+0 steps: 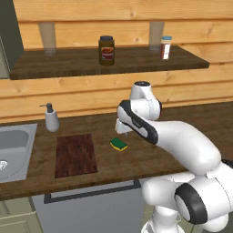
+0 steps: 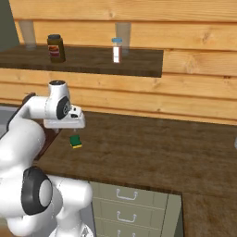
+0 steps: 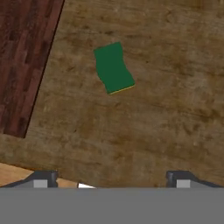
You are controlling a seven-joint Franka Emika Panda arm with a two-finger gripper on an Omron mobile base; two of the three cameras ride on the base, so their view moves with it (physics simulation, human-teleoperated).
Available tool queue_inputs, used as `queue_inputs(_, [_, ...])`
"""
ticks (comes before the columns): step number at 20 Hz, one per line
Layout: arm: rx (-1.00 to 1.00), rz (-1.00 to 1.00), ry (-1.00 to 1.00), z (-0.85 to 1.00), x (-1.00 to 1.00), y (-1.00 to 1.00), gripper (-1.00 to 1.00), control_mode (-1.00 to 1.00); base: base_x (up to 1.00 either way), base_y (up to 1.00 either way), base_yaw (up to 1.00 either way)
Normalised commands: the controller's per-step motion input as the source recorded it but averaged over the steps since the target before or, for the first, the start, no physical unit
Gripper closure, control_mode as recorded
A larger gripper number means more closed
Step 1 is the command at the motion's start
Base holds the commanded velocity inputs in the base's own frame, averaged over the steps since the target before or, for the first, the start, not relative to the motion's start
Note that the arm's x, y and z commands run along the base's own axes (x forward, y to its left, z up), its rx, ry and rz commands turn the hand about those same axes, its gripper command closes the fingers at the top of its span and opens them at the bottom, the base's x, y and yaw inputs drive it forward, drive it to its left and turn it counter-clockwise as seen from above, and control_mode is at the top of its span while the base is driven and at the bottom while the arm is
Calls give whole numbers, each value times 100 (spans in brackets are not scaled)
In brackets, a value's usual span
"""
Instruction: Pick up the sponge from the counter and clean the cutting board by briefly scrubbing or pressing down on the cutting board. Once finished, release the sponge.
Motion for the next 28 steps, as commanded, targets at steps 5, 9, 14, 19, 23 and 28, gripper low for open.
queue_inputs(5, [0,15,2,-50,61,19,-100,-100,0,0,0])
queue_inputs(9, [0,15,0,-42,45,4,-100,-100,0,0,0])
queue_inputs(14, [0,13,7,-37,40,18,-100,-100,0,0,0])
queue_inputs(19, [0,9,3,-29,29,11,-100,-100,0,0,0])
queue_inputs(23, [0,7,0,-27,30,0,-100,-100,0,0,0])
queue_inputs(28, [0,7,1,-37,28,0,-100,-100,0,0,0])
